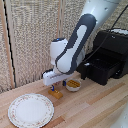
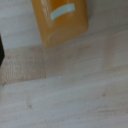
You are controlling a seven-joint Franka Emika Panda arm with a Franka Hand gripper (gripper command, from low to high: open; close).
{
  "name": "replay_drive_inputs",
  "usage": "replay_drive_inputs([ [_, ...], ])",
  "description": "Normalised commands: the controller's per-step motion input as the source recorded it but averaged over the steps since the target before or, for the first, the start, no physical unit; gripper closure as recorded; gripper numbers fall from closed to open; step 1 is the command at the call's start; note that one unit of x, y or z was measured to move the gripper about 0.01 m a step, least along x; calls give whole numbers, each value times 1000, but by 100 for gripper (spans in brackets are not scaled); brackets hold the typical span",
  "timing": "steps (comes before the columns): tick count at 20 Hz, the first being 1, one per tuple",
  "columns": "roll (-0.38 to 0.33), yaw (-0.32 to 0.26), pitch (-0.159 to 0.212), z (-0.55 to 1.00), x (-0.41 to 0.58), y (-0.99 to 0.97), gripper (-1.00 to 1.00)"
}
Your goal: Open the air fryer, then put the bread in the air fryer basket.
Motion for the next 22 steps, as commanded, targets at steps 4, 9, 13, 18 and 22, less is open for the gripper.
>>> replay_drive_inputs([
  [4,-16,117,0,-89,181,0,-100],
  [9,-6,100,0,-193,140,-1,-100],
  [13,0,92,0,-301,170,-9,-100],
  [18,5,77,0,-123,151,-13,-100],
  [22,8,48,2,-4,107,0,100],
])
